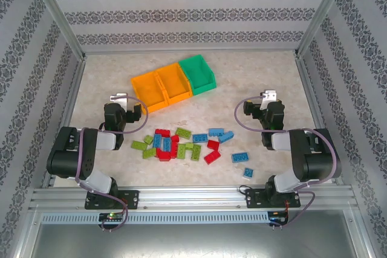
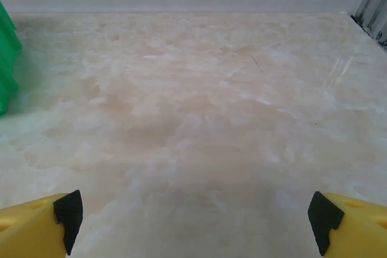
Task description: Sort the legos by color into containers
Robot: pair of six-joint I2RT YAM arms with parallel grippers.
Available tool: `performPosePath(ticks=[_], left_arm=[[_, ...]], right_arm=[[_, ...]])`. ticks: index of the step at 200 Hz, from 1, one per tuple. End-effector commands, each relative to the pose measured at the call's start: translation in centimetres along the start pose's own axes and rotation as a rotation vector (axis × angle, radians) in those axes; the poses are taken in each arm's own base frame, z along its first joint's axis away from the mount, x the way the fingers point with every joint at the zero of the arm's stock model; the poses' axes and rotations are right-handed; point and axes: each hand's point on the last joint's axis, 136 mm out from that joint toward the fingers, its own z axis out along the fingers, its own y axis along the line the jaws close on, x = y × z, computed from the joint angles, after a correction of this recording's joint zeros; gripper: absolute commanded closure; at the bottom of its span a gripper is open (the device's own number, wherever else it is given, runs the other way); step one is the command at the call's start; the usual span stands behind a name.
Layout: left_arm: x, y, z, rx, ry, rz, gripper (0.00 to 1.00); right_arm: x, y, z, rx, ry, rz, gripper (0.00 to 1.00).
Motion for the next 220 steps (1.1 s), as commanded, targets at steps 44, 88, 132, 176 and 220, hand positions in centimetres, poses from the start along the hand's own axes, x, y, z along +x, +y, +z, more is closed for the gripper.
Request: performPosePath(ticks=[44,88,132,176,220], left_arm=[[-0.9,0.1,0.2,0.005,-0.025,-0.025,0.0],[-0.9,0.1,0.2,0.007,-0.024,-0.025,0.0],[-0.9,0.1,0.2,0.007,-0.026,-0.025,0.0],[-1.4,0.0,0.2,0.01,-0.018,-0.024,0.0],[-5.2,2.1,-0.7,-0.106,0.168,-0.085,0.0]], right_arm=[[-1.3,0.2,0.1,-0.018,-0.037,-0.005,0.02],[-1.3,0.2,0.1,-0.016,-0.038,-0.005,0.02],[-1.3,0.2,0.1,-0.017,-0.037,-0.003,0.02],[-1.7,0.2,0.2,-0.019,-0.041,0.002,0.02],[-3.1,-0.3,-0.4,0.012,0.016,0.028,0.02]])
